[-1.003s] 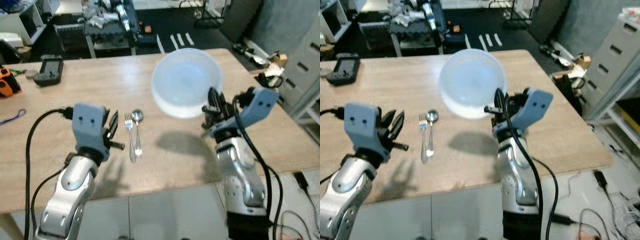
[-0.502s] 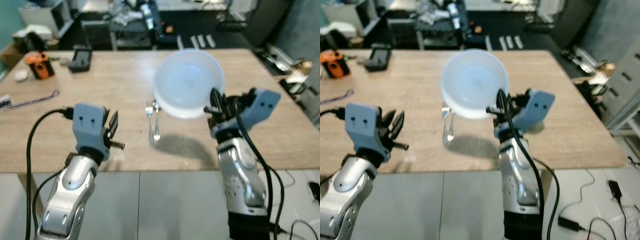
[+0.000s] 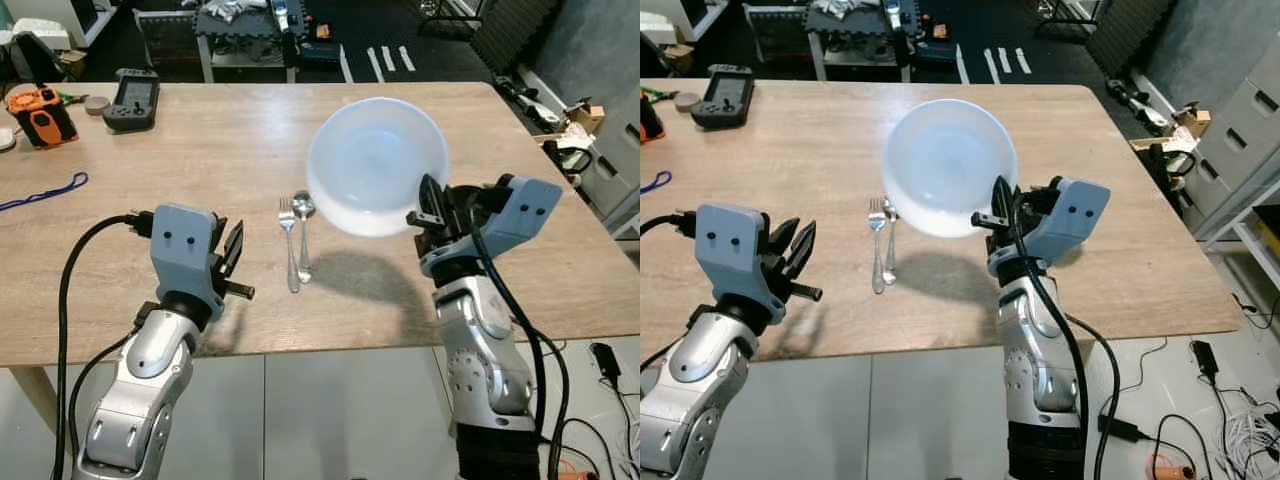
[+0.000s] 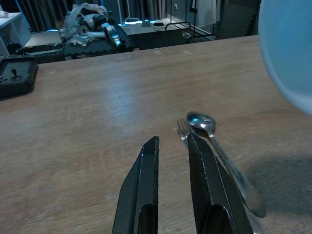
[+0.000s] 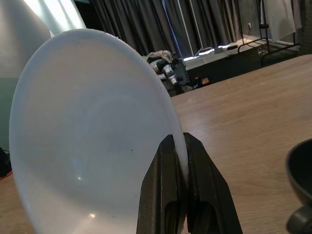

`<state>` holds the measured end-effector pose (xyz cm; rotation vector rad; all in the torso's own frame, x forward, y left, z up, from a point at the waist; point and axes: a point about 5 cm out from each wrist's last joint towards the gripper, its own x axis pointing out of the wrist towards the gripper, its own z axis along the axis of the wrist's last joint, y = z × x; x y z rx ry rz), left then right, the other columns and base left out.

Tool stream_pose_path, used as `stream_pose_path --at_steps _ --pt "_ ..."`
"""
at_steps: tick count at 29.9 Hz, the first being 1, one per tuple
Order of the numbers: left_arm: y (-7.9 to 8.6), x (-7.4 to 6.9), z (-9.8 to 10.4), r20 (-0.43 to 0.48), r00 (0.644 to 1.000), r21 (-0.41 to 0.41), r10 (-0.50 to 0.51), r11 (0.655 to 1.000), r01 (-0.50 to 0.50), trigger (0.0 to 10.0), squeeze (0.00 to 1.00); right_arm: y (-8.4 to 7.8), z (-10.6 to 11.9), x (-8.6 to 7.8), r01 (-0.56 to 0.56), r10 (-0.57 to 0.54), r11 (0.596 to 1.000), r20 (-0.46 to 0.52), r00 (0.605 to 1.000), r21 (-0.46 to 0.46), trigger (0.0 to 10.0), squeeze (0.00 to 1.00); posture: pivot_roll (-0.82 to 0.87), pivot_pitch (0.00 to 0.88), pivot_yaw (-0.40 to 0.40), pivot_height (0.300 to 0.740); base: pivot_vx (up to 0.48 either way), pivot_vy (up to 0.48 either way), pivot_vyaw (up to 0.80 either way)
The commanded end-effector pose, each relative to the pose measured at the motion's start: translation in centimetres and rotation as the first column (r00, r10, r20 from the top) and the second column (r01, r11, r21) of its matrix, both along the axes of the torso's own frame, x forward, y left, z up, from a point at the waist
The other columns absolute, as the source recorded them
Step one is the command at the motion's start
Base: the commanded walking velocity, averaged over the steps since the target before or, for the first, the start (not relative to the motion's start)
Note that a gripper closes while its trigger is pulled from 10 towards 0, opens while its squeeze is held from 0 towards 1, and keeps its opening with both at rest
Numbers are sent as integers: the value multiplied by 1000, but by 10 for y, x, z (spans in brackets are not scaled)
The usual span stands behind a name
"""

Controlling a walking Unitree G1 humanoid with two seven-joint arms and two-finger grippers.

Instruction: Setting the table

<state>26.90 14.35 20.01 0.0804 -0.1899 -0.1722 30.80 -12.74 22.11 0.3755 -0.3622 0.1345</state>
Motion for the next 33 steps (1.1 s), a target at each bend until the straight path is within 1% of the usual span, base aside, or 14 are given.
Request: stream_pose_path --at_steps 1,10,13,14,18,19,21,25,26,27,28,31,33 --pt "-2 0 -3 -12 1000 2 -9 1000 9 10000 0 -3 -4 -1 12 -12 1000 -18 1000 12 10000 0 36 55 51 740 0 0 -800" --pt "-3 -1 -3 -15 1000 5 -14 1000 14 10000 0 -7 -5 0 25 -24 999 -25 999 26 10000 0 35 60 51 740 0 0 -800" --pt "-4 -1 -4 -17 1000 3 -16 1000 16 10000 0 -12 -4 0 42 -42 999 -23 999 24 10000 0 35 62 51 740 0 0 -800" --pt "-5 -1 -5 -21 1000 2 -20 1000 20 10000 0 -17 -4 1 60 -60 998 -21 998 17 10000 0 34 64 51 740 0 0 -800" --pt "-7 -1 -7 -35 999 2 -41 999 41 10000 0 -26 -5 2 97 -98 995 -22 995 -23 10000 0 34 64 51 740 0 0 -800" --pt "-7 -1 -7 -35 999 2 -41 999 41 10000 0 -26 -5 2 97 -98 995 -22 995 -23 10000 0 34 64 51 740 0 0 -800" --pt "-13 -2 -11 -50 995 14 -82 996 83 10000 0 -41 -15 1 158 -163 982 -47 985 -100 10000 0 34 64 51 740 0 0 -800" --pt "-18 -1 -13 -56 992 14 -110 994 111 10000 0 -54 -23 0 204 -214 971 -72 974 -127 10000 0 34 64 51 740 0 0 -800" --pt "-18 -1 -13 -56 992 14 -110 994 111 10000 0 -54 -23 0 204 -214 971 -72 974 -127 10000 0 34 64 51 740 0 0 -800" --pt "-22 -1 -14 -60 988 23 -139 990 140 10000 0 -66 -29 -4 247 -262 956 -85 961 -158 10000 0 21 68 52 740 0 0 -800" --pt "-22 -1 -14 -60 988 23 -139 990 140 10000 0 -66 -29 -4 247 -262 956 -85 961 -158 10000 0 21 68 52 740 0 0 -800" --pt "-27 0 -17 -73 983 38 -169 984 172 10000 0 -81 -37 -8 295 -317 937 -104 943 -189 10000 0 11 69 60 740 0 0 -800" --pt "-28 0 -19 -82 981 40 -178 983 182 10000 0 -88 -42 -10 319 -348 924 -119 930 -212 10000 0 11 69 60 740 0 0 -800"
